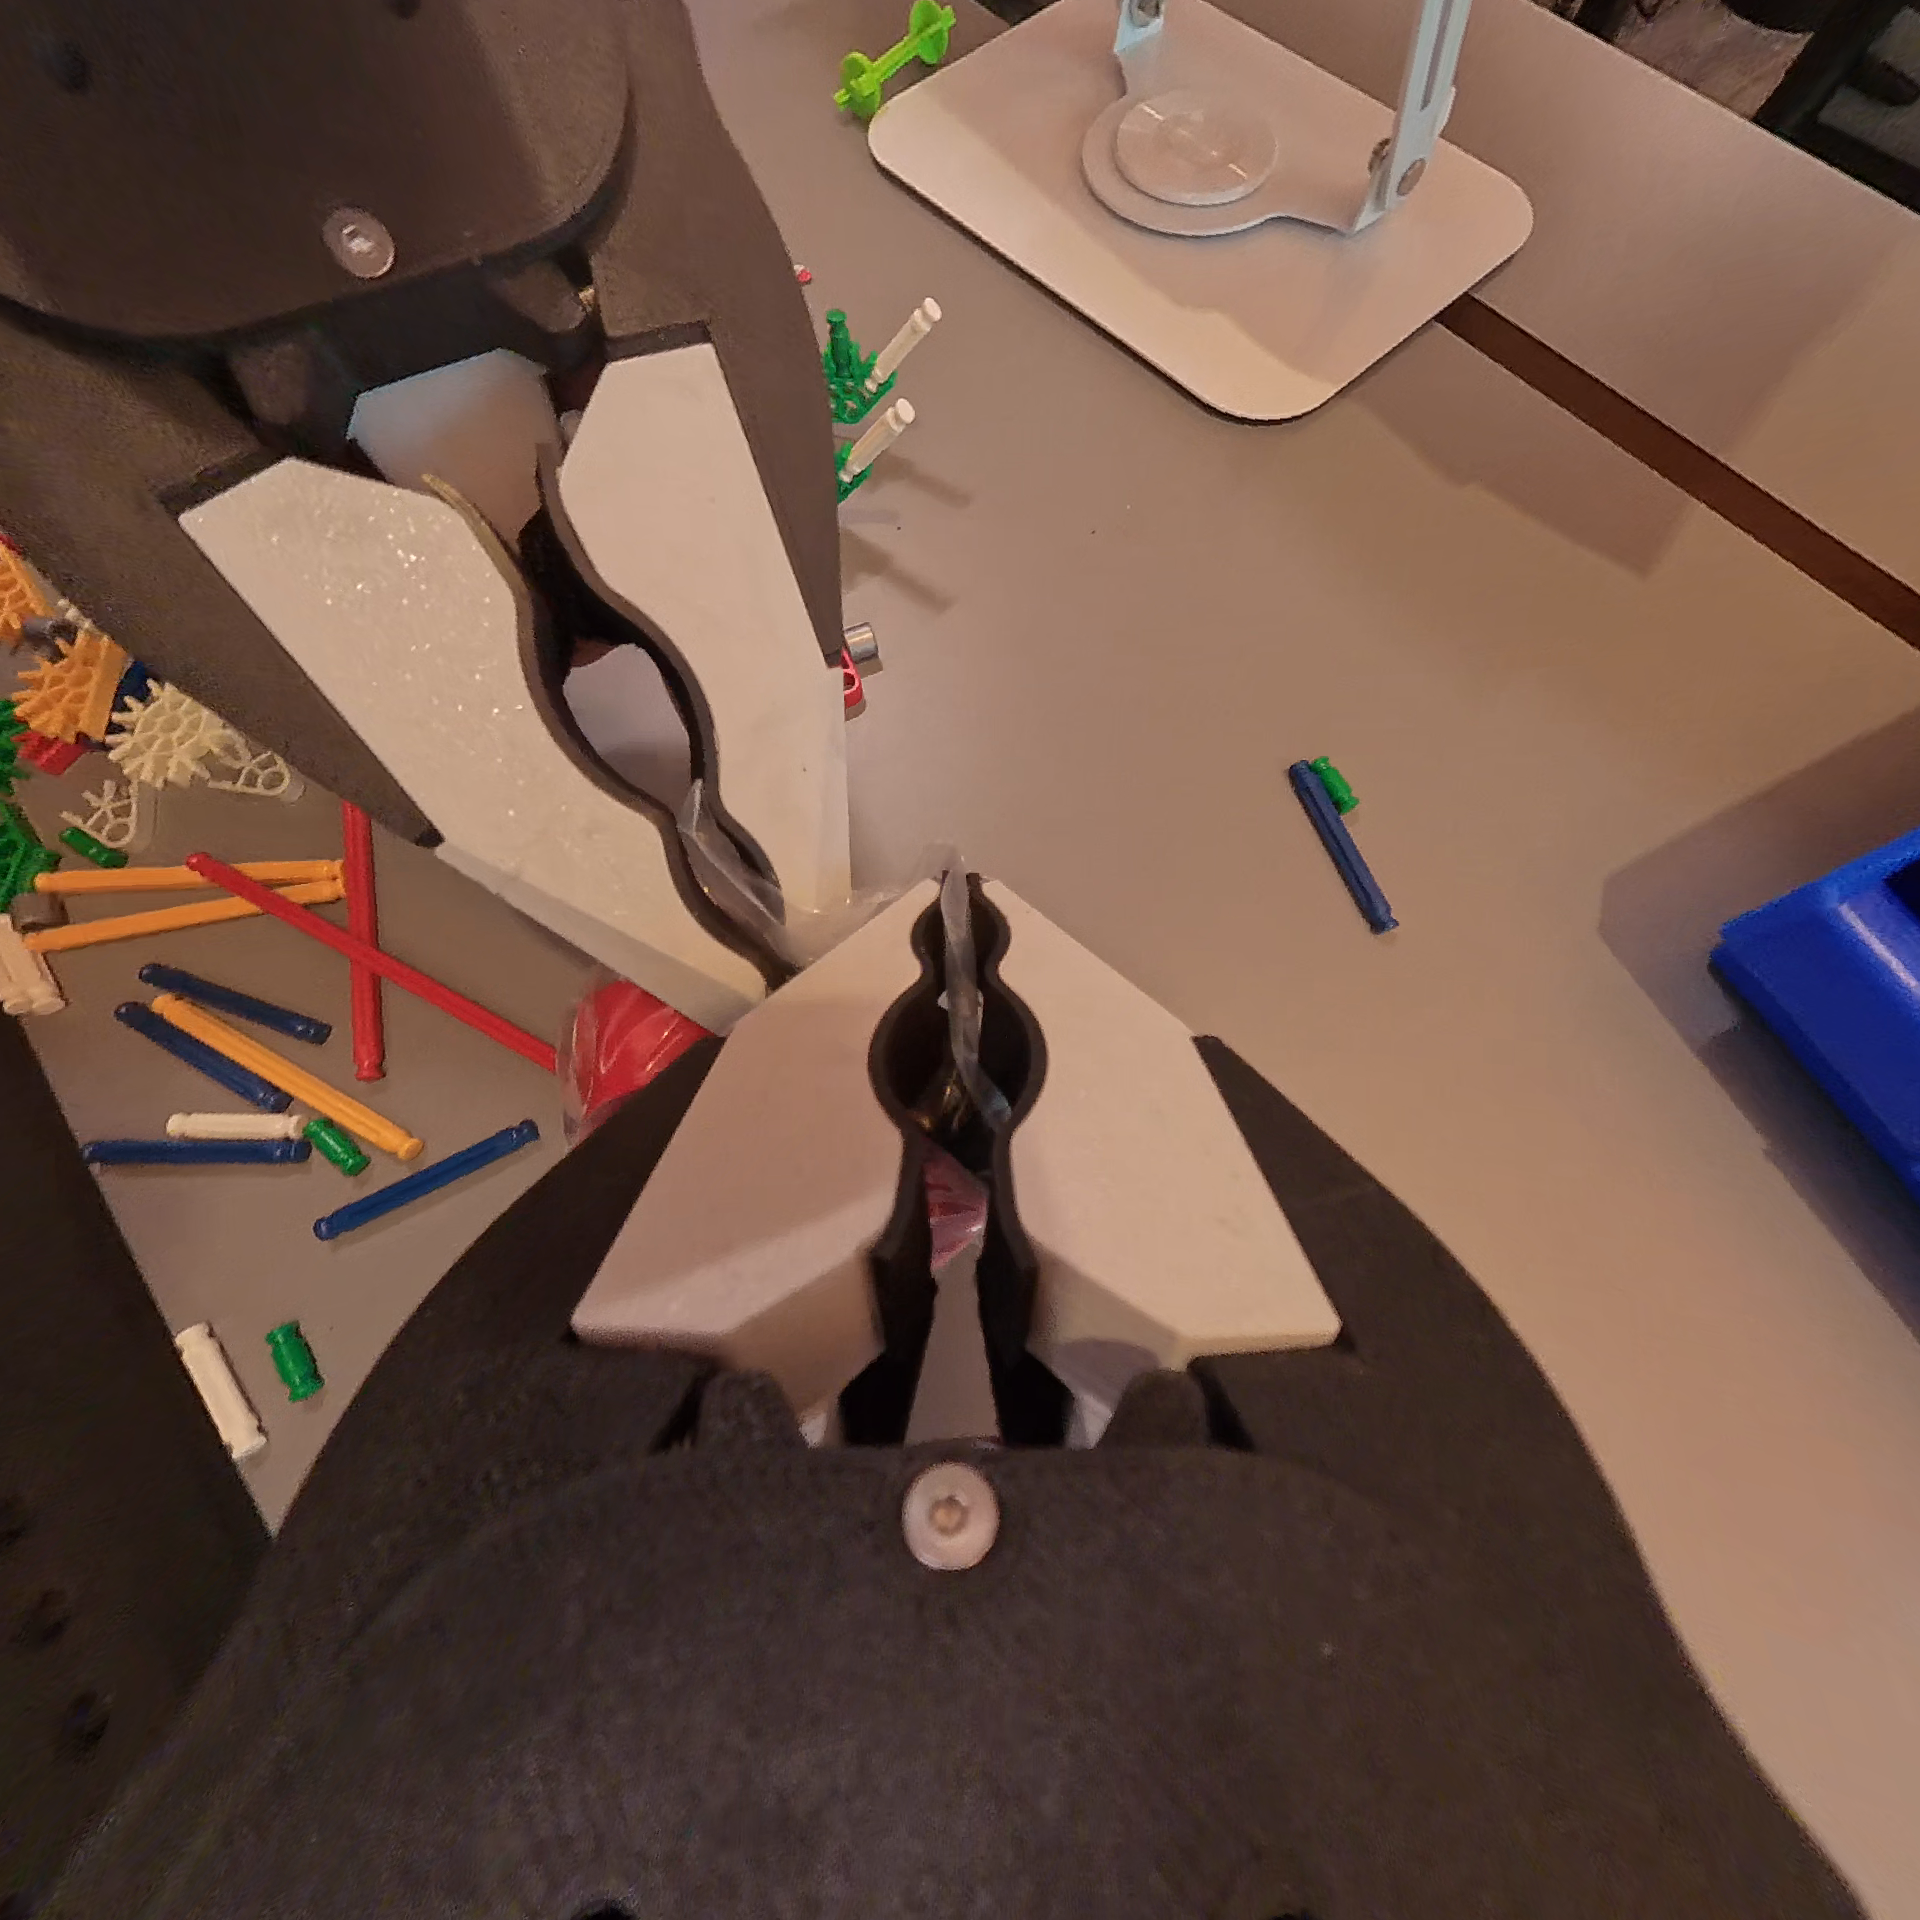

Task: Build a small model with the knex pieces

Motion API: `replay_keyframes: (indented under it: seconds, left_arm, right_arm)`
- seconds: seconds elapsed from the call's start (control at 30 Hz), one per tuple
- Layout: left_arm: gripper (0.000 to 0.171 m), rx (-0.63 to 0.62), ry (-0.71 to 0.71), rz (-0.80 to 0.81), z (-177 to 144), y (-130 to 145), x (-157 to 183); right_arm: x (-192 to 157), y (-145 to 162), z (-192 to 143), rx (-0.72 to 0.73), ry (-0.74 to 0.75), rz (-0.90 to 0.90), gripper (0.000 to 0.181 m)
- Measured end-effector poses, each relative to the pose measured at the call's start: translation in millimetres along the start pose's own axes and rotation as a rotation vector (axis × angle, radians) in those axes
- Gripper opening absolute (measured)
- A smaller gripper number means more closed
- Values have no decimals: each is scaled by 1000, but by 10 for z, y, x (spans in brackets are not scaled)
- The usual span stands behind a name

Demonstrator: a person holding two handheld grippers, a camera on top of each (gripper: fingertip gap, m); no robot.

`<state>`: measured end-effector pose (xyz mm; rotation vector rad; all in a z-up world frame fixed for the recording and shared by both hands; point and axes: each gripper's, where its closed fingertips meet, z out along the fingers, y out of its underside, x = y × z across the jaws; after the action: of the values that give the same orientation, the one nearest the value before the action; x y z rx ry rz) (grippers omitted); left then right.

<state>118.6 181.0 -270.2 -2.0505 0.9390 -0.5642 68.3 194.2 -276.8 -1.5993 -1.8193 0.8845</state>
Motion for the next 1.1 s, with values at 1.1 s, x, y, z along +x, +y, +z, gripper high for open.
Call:
replay_keyframes:
  seconds: [1.1]
  left_arm:
    - [0, 160, -242, -269, -280, -67, -354]
  right_arm:
    - [-245, -208, -244, 113, -141, 108, 0]
